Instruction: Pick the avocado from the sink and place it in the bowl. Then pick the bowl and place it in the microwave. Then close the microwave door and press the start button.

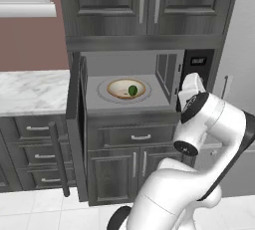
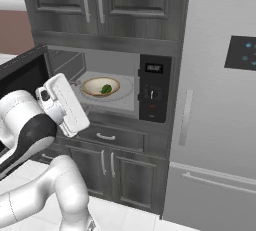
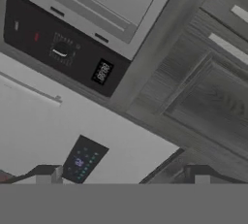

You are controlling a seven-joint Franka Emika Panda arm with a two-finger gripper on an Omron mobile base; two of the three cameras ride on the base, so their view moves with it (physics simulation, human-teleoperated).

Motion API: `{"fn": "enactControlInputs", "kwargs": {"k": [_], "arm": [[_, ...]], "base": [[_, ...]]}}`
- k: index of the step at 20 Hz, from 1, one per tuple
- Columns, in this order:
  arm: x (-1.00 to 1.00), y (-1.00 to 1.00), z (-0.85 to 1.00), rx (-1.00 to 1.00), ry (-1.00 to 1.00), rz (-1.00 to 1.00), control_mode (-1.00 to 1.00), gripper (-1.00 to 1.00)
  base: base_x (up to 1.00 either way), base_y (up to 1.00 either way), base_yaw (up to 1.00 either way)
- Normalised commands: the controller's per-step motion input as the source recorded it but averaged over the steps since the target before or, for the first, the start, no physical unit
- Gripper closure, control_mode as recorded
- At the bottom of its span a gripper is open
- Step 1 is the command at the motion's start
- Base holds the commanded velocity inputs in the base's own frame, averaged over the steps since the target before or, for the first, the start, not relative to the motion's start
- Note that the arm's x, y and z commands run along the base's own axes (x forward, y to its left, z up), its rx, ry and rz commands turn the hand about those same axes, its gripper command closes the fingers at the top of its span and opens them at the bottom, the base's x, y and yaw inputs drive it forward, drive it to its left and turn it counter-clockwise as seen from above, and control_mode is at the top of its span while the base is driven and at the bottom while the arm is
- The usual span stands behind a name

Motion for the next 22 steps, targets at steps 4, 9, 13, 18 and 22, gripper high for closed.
{"fn": "enactControlInputs", "kwargs": {"k": [4, 9, 13, 18, 22], "arm": [[-0.12, 0.13, 0.27, 0.0, -0.08, 0.09, -1.0, -1.0], [-0.2, -0.06, 0.88, 0.17, 0.07, 0.16, -1.0, -1.0], [-0.26, -0.32, 1.0, 0.38, 0.25, 0.3, -1.0, -1.0], [-0.18, -0.14, 0.98, 0.31, 0.39, 0.35, -1.0, -1.0], [-0.33, 0.15, 0.69, 0.08, 0.57, 0.28, -1.0, -1.0]], "base": [[0.0, 0.0, 0.0], [0.0, 0.0, 0.0], [0.0, 0.0, 0.0], [0.0, 0.0, 0.0], [0.0, 0.0, 0.0]]}}
